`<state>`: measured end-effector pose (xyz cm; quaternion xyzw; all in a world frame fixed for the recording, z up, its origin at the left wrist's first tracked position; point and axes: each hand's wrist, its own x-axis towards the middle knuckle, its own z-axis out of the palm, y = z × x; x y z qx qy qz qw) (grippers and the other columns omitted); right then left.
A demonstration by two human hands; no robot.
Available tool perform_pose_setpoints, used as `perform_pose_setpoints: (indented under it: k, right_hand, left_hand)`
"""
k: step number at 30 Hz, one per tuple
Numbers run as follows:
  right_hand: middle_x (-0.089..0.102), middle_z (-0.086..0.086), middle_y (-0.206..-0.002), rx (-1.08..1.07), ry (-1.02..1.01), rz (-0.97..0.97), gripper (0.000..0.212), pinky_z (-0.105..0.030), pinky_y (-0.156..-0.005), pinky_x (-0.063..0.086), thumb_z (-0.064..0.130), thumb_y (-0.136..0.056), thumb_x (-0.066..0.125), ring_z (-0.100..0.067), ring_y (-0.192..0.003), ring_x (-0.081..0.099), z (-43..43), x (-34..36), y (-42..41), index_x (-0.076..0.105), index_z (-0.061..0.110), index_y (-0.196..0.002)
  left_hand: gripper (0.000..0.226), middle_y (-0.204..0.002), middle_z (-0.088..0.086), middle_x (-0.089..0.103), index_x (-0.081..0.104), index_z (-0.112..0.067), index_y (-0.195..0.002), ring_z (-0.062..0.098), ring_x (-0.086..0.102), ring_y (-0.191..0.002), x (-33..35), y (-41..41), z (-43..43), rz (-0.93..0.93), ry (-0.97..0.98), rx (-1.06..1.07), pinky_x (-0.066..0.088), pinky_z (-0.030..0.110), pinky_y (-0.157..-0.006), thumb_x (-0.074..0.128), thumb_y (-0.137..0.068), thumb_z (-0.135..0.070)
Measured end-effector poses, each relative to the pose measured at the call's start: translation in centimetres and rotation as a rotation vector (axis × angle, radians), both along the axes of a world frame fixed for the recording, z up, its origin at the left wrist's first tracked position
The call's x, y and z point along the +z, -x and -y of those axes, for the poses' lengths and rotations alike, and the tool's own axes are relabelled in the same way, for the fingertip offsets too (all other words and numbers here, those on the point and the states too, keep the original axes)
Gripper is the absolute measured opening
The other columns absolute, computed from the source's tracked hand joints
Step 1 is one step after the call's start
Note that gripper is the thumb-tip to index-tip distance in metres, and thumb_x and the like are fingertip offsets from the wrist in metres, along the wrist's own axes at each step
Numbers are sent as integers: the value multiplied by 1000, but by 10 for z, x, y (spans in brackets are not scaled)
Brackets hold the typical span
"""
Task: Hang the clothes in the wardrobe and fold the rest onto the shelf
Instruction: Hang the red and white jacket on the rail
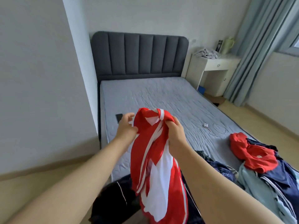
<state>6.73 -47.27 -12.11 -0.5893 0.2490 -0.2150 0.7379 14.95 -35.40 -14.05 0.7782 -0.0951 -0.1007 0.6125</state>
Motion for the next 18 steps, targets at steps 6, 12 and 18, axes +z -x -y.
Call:
perform_pose_setpoints:
  k: [6, 12, 18]
  right_hand:
    - [68, 2, -63, -28, -42, 113, 24, -29, -60, 49, 20, -92, 45, -14, -66, 63, -29, 70, -6, 62, 20, -76]
    - [59, 6, -47, -34, -78, 192, 46, -25, -53, 43, 29, -91, 39, -8, -43, 56, -54, 113, -2, 58, 23, -49]
    - [65, 2, -61, -115, -20, 83, 41, -32, -67, 49, 45, -93, 40, -19, -70, 60, -71, 127, -1, 61, 22, -66]
  left_hand:
    - [78, -144, 11, 37, 31, -18, -142, 32, 45, -125, 53, -17, -25, 124, -124, -88, 45, 48, -98, 74, -78, -31]
    - [28, -96, 3, 66, 58, -11, -114, 19, 63, -84, 94, -4, -45, -4, 85, -217, 53, 23, -71, 47, -97, -30]
    - [21, -78, 6, 64, 63, -19, -82, 21, 60, -71, 160, -4, -71, 128, 262, -86, 51, 24, -61, 47, -94, -17]
